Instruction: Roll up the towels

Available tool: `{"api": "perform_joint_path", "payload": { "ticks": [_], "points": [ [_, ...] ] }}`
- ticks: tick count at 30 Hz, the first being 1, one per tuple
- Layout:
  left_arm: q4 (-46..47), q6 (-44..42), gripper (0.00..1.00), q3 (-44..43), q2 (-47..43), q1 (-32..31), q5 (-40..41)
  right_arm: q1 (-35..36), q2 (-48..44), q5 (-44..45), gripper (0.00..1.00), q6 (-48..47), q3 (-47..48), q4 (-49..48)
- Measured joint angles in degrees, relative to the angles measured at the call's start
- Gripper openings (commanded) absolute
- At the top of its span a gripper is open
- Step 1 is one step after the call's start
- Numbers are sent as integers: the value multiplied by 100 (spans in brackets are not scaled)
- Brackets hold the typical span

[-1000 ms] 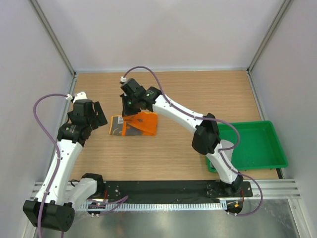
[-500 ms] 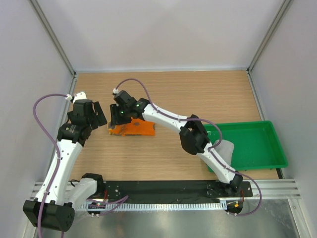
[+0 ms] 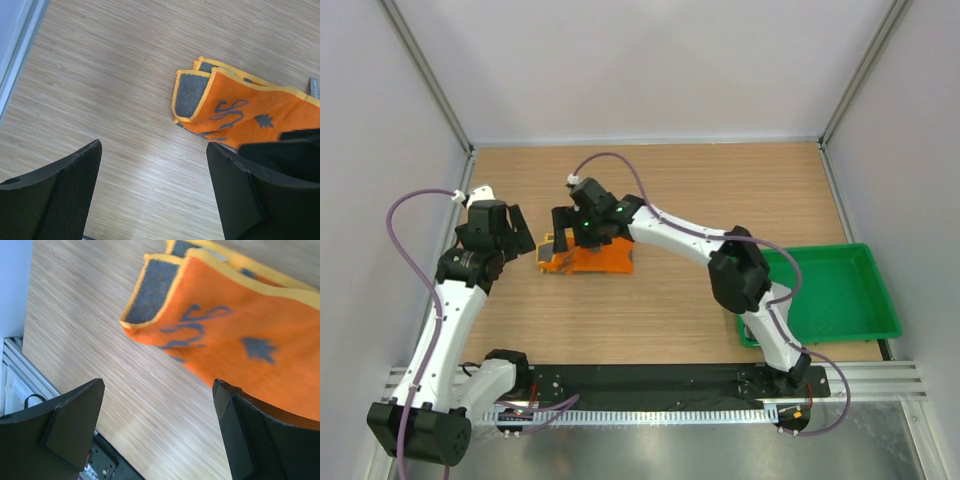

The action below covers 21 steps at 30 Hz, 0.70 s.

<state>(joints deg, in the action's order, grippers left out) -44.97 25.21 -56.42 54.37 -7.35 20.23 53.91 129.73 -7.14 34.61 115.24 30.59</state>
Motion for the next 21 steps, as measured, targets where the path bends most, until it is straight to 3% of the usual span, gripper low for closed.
{"api": "perform_joint_path", "payload": {
  "ticks": [5,9,13,19,21],
  "points": [
    [15,0,80,0,219,-2,-463,-634,-1635,127,95,2,-1622,-214],
    [24,92,80,0,632,-55,-804,-1241,-2251,140,85,24,-2557,-459],
    [15,308,80,-4,973,-258,-887,-1488,-2017,57,73,35,-3134,-553],
    [59,640,80,-205,1410,-492,-802,-1384,-1285,-149,63,31,-3222,-573],
    [122,767,80,-258,1593,-522,-754,-1364,-1191,-219,53,24,-3220,-597]
  ]
}}
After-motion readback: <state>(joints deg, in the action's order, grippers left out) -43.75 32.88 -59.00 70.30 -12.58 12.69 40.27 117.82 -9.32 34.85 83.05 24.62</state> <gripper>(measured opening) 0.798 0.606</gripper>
